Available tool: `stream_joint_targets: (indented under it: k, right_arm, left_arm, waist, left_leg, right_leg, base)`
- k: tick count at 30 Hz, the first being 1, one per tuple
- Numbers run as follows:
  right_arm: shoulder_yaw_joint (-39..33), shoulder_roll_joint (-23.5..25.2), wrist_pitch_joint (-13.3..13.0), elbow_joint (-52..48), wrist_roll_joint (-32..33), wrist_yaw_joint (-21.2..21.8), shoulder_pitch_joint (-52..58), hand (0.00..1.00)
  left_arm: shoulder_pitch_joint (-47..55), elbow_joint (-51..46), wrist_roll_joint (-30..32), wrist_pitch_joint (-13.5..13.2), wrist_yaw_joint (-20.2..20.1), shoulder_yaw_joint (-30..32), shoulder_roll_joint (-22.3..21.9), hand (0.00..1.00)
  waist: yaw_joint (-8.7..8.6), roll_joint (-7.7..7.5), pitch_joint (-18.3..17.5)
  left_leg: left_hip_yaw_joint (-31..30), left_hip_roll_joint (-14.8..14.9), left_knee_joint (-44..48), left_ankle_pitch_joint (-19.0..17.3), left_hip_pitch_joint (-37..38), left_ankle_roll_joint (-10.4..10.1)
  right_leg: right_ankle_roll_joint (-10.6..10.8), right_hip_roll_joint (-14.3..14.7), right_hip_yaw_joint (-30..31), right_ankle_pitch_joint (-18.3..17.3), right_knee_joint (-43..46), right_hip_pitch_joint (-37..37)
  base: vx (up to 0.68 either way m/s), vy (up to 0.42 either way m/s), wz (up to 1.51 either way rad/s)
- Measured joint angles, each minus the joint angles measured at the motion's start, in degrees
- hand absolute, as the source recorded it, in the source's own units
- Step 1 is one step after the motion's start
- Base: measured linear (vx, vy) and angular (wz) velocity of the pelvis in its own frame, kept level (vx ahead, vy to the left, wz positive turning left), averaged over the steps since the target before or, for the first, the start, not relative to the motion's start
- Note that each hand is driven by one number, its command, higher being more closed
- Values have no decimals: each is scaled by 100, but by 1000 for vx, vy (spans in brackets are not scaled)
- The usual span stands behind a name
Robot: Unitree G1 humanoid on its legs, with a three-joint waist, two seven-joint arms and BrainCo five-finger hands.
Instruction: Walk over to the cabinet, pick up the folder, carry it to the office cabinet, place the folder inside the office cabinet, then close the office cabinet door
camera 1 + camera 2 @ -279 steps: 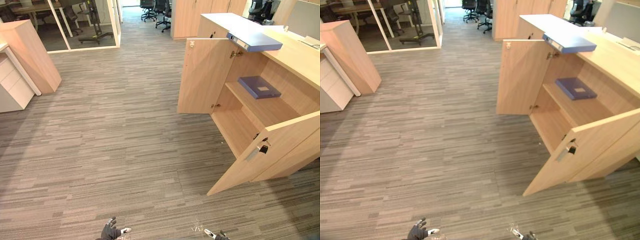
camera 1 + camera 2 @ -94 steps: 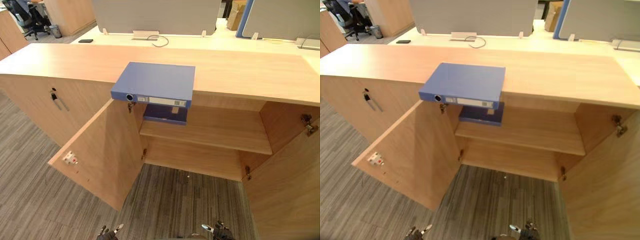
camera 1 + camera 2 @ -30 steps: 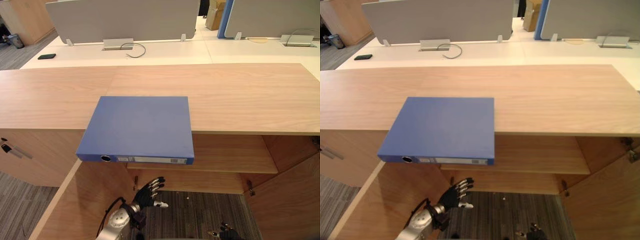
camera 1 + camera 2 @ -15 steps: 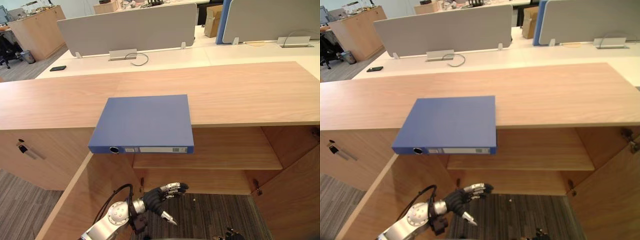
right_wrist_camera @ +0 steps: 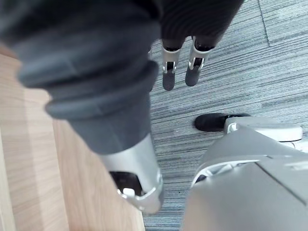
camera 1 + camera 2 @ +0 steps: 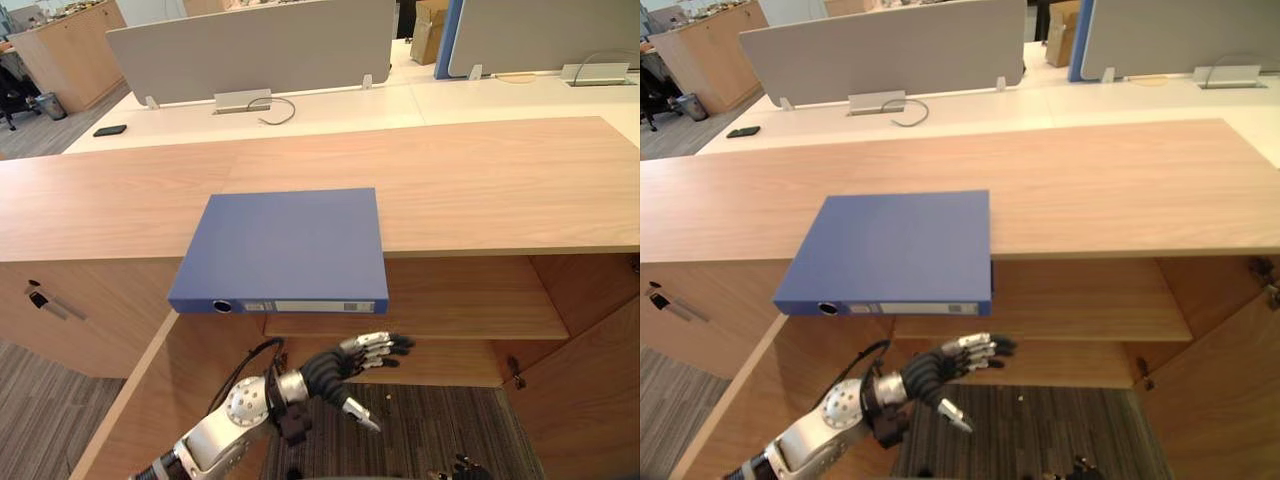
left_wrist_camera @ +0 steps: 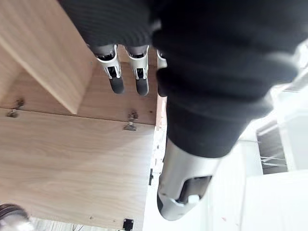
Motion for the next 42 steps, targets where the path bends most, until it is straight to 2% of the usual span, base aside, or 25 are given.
stream_joint_targets:
  k: [11,19,21,22,23,24,25,26,28,34,38,42]
  right_arm:
    - [-7,7,-15,226,0,-3,-36,0]
    - [18,14,-17,311,2,-5,-25,0]
    - [18,19,-17,311,5,-8,-1,0]
    - [14,24,-17,311,7,-22,36,0]
    - [13,35,-17,311,10,-58,61,0]
    - [13,48,-17,311,13,-70,70,0]
    - [8,78,-18,311,24,-107,86,0]
    - [8,83,-19,311,35,-127,93,0]
    - [14,89,-20,315,62,-185,139,0]
    - [43,187,-76,308,132,-367,157,0]
    - [78,196,-123,303,132,-445,192,0]
    - [237,191,-139,303,134,-495,198,0]
  left_arm:
    - [-561,-263,-109,-9,193,-22,-483,0]
    - [-703,-300,-153,-8,249,-42,-554,0]
    - [-744,-786,103,-18,453,368,-583,0]
    - [-743,-1163,240,-93,615,806,-674,0]
    - [-736,-1503,423,-240,840,1324,-830,0]
    - [-723,-1650,579,-332,998,1577,-936,0]
    - [-664,-1895,967,-524,1344,1992,-1167,0]
    - [-624,-1994,1261,-610,1554,2110,-1267,0]
    - [-498,-2124,2363,-752,2143,2198,-1462,0]
    - [-100,-2115,4293,-794,3013,2345,-1467,0]
    - [-20,-1959,5385,-862,3352,2409,-1443,0]
    - [117,-1627,5972,-904,3383,2288,-1326,0]
  waist:
    - [-13,15,-12]
    - [-2,-3,-51]
    - [2,-9,-65]
    - [17,-28,-84]
    - [33,-36,-117]
    - [39,-40,-131]
    - [67,-45,-144]
    - [94,-44,-150]
    - [210,-45,-152]
    - [220,-52,-151]
    - [237,-66,-162]
    - [241,-100,-199]
  left_leg:
    - [151,27,1,-2,17,-6]
    - [283,33,0,-12,92,-7]
    - [284,33,0,-9,94,-5]
    - [282,30,1,-7,95,-4]
    - [278,29,1,-7,106,-3]
    - [275,30,1,-7,115,-3]
    - [269,29,1,-7,135,-3]
    - [268,29,1,-7,139,-3]
    - [257,29,0,-2,159,2]
    - [279,32,-25,7,201,6]
    - [290,38,-24,10,202,4]
    - [301,44,-19,8,190,1]
  right_leg:
    - [-2,9,168,2,77,-35]
    - [-2,3,294,3,121,-79]
    - [-2,1,293,10,144,-63]
    - [-2,1,292,10,148,-60]
    - [-3,2,291,10,149,-43]
    - [-3,3,290,10,149,-30]
    - [-5,3,290,8,149,-9]
    - [-5,3,289,8,151,-6]
    - [-8,2,287,5,177,9]
    - [-5,-2,296,3,195,-7]
    - [-4,2,306,5,186,-11]
    - [-6,9,310,9,146,-12]
  base:
    - [-1,9,-5]
    - [-20,11,-9]
    - [0,0,0]
    - [0,0,0]
    - [0,0,0]
    - [6,3,4]
    - [0,0,0]
    - [0,0,0]
    - [-12,2,2]
    - [-38,5,-2]
    - [-3,1,-1]
    - [0,0,0]
